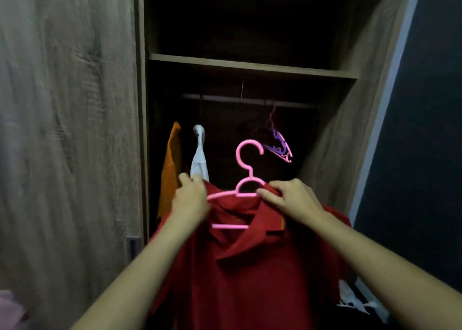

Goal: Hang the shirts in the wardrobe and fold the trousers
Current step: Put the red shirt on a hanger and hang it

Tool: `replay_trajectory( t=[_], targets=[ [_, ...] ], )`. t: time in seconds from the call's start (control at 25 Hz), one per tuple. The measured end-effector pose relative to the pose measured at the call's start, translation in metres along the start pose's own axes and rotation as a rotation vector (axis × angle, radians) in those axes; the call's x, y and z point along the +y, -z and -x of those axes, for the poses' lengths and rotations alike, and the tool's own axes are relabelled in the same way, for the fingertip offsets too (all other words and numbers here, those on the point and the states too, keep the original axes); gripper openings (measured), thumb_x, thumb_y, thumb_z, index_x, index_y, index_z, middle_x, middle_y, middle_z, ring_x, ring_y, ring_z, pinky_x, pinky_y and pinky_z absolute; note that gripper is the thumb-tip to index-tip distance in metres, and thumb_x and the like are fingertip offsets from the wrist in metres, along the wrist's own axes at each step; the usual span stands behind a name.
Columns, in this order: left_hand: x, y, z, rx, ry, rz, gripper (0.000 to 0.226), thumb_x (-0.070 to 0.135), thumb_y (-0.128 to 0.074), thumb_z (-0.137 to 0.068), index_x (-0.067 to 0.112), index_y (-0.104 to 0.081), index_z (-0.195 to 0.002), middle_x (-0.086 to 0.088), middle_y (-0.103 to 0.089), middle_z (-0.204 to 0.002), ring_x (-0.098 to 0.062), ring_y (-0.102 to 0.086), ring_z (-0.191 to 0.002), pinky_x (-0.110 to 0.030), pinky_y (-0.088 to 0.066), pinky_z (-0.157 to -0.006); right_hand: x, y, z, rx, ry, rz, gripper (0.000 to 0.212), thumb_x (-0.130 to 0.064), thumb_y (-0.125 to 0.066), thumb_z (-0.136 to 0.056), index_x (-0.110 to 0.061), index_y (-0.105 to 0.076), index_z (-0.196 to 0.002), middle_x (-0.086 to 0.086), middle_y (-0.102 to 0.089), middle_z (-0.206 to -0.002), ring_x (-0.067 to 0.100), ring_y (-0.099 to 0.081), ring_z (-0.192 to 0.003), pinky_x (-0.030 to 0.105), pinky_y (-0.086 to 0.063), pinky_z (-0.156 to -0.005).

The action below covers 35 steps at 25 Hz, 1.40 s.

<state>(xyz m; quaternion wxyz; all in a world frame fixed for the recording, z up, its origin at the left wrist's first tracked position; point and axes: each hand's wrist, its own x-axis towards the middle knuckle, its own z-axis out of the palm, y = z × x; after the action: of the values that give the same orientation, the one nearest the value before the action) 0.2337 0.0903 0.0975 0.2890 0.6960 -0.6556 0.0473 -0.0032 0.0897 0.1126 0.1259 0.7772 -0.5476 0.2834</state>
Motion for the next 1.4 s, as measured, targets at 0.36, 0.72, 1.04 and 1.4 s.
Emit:
replay_trajectory(
  t=[0.36, 0.72, 1.04, 1.4],
  targets=[
    [-0.005, 0.007, 0.049, 0.59, -0.591, 0.108, 0.029, 0.043, -0.051, -0.082, 0.016, -0.053, -0.092, -0.006, -0.061, -0.079, -0.026, -0.056, -0.071, -0.036, -0.042, -0.061, 0.024, 0.01, -0.012, 0.126, -0.106, -0.331, 0.067, -0.077, -0.036, -0.074, -0.012, -0.052, -0.065, -0.002, -0.045, -0.051, 0.006, -0.042, -0.051, 0.034, -0.038, -0.055],
    [-0.075, 0.059, -0.039, 0.107, -0.376, 0.471, 0.027, 0.039, -0.074, -0.077, 0.017, -0.062, -0.064, 0.003, -0.054, -0.052, 0.001, -0.041, -0.048, -0.028, -0.034, -0.05, 0.031, 0.025, 0.012, 0.239, -0.09, -0.142, 0.075, -0.074, -0.03, -0.077, -0.029, -0.032, -0.136, 0.0, -0.06, -0.12, 0.019, -0.056, -0.108, 0.037, -0.036, -0.092],
    [-0.118, 0.079, -0.053, -0.006, -0.288, 0.474, 0.037, 0.037, -0.075, -0.075, 0.007, -0.059, -0.062, 0.008, -0.047, -0.05, 0.001, -0.038, -0.047, -0.019, -0.03, -0.044, 0.067, 0.024, 0.005, 0.335, -0.298, -0.56, 0.044, -0.043, -0.041, -0.092, -0.004, -0.058, -0.078, 0.017, -0.057, -0.068, 0.012, -0.053, -0.066, 0.032, -0.037, -0.063],
    [-0.077, 0.082, -0.036, -0.13, -0.381, 0.79, 0.023, 0.017, -0.059, -0.089, 0.008, -0.067, -0.069, 0.02, -0.058, -0.053, 0.011, -0.047, -0.052, -0.005, -0.036, -0.049, 0.022, 0.044, -0.017, -0.016, -0.031, 0.012, 0.034, -0.057, -0.036, -0.09, -0.026, -0.044, -0.079, 0.002, -0.066, -0.089, 0.03, -0.063, -0.092, 0.039, -0.044, -0.073]
  ],
)
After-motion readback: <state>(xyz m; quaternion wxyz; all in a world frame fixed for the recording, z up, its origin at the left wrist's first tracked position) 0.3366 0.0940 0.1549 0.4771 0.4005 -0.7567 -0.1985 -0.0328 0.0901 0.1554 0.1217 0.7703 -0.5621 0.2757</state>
